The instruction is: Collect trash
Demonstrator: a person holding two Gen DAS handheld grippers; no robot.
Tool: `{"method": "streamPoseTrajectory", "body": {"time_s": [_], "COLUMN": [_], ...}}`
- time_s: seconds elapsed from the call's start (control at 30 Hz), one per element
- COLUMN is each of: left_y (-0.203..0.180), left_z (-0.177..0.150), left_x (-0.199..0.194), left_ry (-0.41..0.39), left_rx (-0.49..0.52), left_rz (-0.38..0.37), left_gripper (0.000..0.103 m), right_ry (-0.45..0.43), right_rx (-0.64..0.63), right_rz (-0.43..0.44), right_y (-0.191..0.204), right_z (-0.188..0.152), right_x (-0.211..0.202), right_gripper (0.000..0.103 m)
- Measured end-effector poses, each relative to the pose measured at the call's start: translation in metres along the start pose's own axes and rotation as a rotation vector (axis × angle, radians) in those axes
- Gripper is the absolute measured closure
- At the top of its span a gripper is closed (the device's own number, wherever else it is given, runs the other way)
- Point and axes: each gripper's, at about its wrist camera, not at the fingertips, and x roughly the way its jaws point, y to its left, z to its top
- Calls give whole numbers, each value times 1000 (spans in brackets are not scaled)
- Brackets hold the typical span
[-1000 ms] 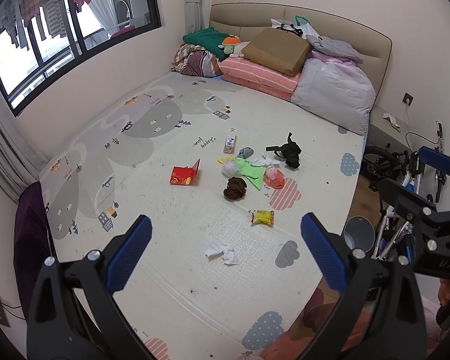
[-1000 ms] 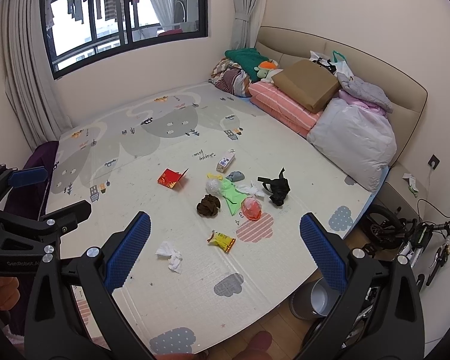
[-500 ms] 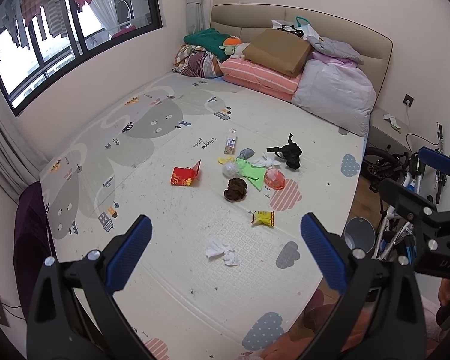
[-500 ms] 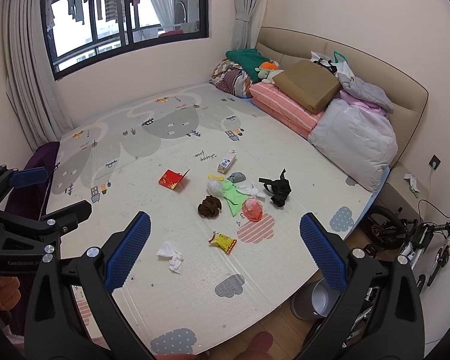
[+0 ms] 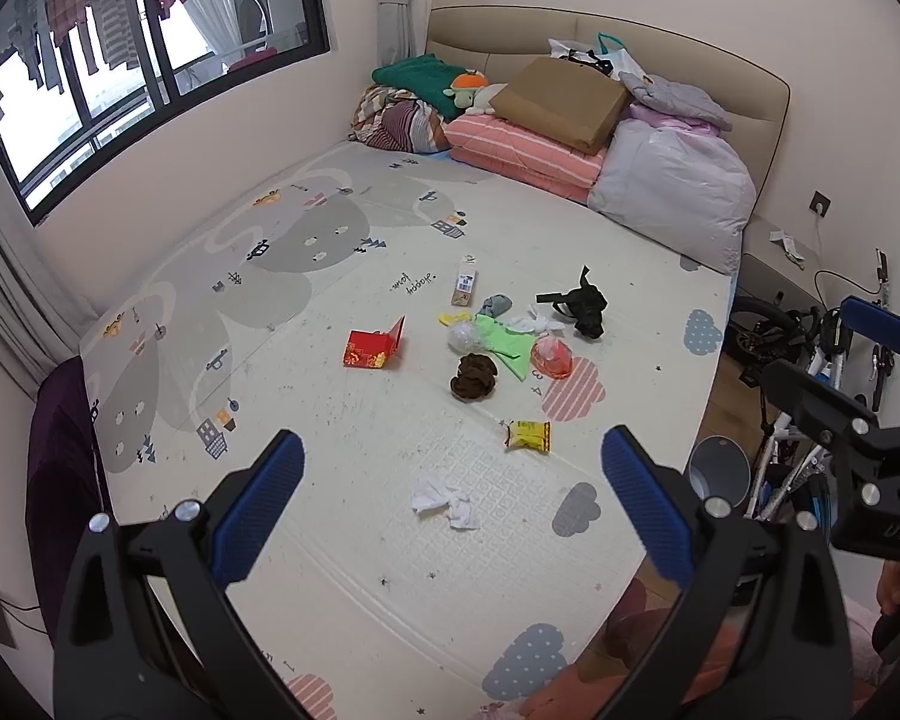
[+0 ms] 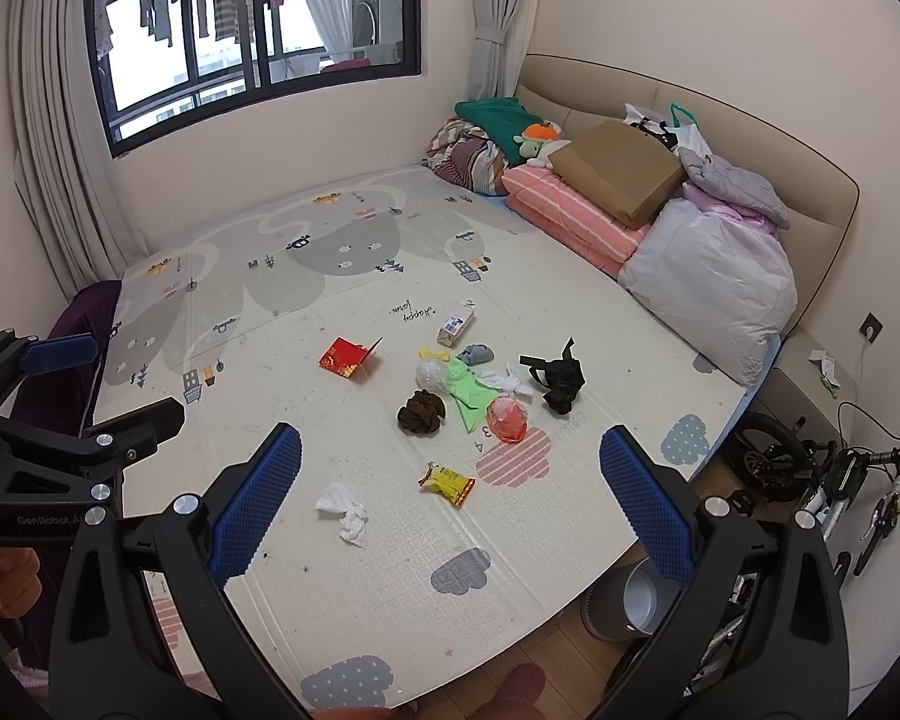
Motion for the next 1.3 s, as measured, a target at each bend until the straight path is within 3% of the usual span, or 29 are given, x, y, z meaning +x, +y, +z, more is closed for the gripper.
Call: {"method": "streamPoseTrajectory", "body": {"time_s": [1.3], "left_y": [2], "left_z": [0], "left_x": [14], "left_ry": [24], "left_rx": [-20], "left_rz": [-15], "left_gripper": [4], "right_ry": [16], "right_rx": [-17], "right_rz": [-7], "right_y": [14], "right_z": [0], "right_x": [17], "right_gripper": [6]}}
